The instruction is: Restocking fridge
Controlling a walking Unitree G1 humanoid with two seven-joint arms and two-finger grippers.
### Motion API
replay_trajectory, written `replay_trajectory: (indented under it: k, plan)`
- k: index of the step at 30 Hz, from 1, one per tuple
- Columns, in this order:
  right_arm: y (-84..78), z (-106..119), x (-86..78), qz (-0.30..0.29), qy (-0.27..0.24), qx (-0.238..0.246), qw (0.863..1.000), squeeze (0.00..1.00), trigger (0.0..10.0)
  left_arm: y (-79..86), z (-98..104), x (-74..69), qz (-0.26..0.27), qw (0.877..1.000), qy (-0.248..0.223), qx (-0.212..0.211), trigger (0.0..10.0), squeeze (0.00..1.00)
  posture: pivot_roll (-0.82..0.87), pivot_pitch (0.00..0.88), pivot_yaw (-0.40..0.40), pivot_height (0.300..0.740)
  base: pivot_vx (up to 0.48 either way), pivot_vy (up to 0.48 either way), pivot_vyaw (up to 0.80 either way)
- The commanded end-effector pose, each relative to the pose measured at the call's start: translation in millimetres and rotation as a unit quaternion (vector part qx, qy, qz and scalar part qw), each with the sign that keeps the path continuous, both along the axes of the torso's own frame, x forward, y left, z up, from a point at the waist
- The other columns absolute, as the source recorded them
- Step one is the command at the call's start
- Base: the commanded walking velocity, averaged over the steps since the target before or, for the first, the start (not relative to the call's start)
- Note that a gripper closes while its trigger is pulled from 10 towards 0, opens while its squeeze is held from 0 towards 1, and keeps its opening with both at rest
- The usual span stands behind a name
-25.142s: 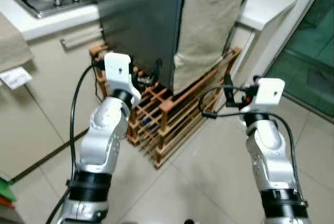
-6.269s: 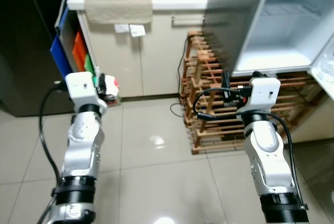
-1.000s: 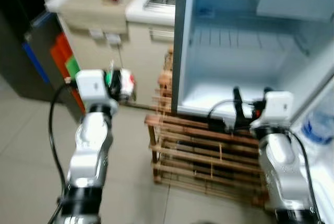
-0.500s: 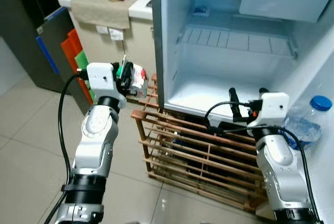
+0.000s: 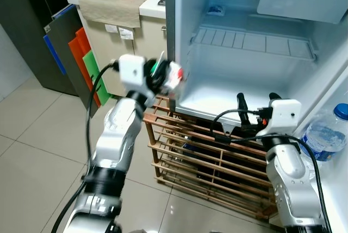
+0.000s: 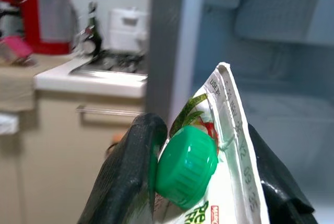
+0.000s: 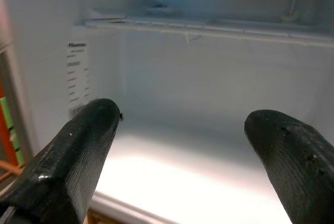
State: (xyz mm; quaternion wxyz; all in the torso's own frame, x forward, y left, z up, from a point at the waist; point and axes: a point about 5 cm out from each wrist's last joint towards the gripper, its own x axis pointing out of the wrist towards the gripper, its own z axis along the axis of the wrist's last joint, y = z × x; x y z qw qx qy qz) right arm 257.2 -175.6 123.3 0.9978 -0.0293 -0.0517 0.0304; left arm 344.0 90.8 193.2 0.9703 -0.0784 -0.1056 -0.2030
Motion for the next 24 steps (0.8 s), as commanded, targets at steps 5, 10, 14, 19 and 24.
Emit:
replay_trajectory:
  k: [5, 10, 14, 19, 24]
  plan:
    - [-4.3, 0, -17.1, -0.001, 0.005, -0.005, 1.000, 0.00, 10.0, -11.8, 11, 13.5, 0.002, 1.000, -0.001, -0.025, 10.0, 0.00, -0.22, 0.000, 0.056, 0.740, 0.000, 0.000, 0.00]
    - [-10.9, -1, -24.7, -0.014, 0.008, -0.012, 1.000, 0.00, 10.0, -22.6, 25, 24.2, 0.005, 0.999, -0.012, -0.041, 10.0, 0.00, -0.25, 0.000, 0.064, 0.740, 0.000, 0.000, 0.00]
    - [-13.4, 0, -32.9, -0.019, 0.011, -0.021, 1.000, 0.00, 10.0, -36.9, 37, 32.0, -0.001, 0.998, -0.015, -0.060, 10.0, 0.00, -0.29, 0.000, 0.077, 0.740, 0.000, 0.000, 0.00]
    - [-11.6, 5, -31.7, -0.015, 0.005, -0.033, 0.999, 0.00, 10.0, -53.4, 32, 32.7, -0.011, 0.998, -0.003, -0.057, 10.0, 0.00, -0.31, 0.000, 0.084, 0.740, 0.000, 0.000, 0.00]
    - [-13.3, 11, -27.7, -0.014, -0.002, -0.035, 0.999, 0.00, 10.0, -55.1, 31, 35.1, -0.004, 0.999, -0.012, -0.051, 10.0, 0.00, -0.31, 0.000, 0.074, 0.740, 0.000, 0.000, 0.00]
